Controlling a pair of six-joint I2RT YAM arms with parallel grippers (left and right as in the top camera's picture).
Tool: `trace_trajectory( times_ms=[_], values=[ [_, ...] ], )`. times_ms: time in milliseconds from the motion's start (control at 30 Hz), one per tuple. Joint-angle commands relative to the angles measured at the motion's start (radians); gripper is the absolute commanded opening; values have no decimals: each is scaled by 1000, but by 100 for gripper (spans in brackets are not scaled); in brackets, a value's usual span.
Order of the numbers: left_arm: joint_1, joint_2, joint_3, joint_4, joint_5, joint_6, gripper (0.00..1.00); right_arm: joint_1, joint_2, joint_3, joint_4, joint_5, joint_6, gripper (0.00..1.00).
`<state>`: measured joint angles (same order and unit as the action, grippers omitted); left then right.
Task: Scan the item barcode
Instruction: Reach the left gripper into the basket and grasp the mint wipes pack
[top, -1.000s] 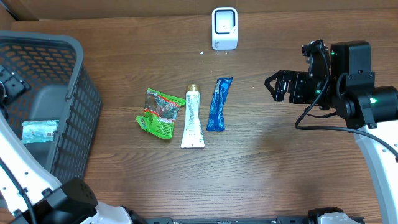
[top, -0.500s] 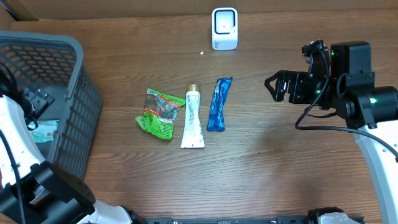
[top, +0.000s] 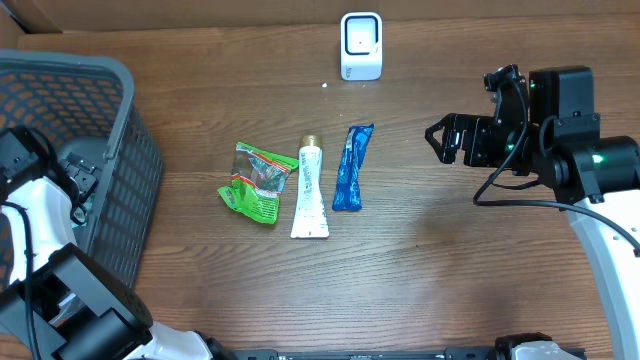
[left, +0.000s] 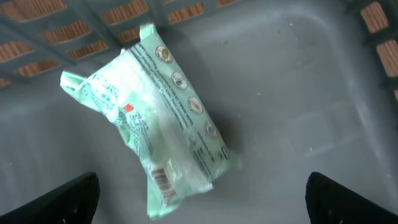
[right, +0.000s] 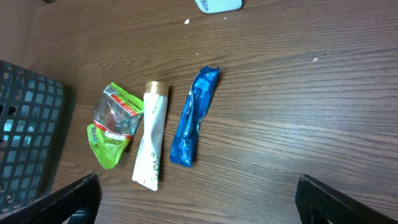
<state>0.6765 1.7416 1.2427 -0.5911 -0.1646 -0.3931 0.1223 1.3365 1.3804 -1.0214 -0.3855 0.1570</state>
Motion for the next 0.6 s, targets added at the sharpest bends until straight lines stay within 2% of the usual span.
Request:
trace_trajectory(
  times_ms=[0, 367, 433, 500, 567],
  values=[
    [5, 3, -53, 55, -43, -19, 98, 1, 1, 27, 2, -1, 0, 100],
    [6, 139, -83, 95, -52, -14, 99, 1, 1, 27, 0, -2, 0, 100],
    [6, 156, -83, 95, -52, -14, 90, 1, 1, 27, -3, -2, 0, 100],
    [6, 159, -83, 104, -53, -11, 75, 1, 1, 27, -5, -2, 0, 100],
    [6, 158, -80, 122, -53, -11, 44, 1, 1, 27, -5, -2, 0, 100]
  ],
)
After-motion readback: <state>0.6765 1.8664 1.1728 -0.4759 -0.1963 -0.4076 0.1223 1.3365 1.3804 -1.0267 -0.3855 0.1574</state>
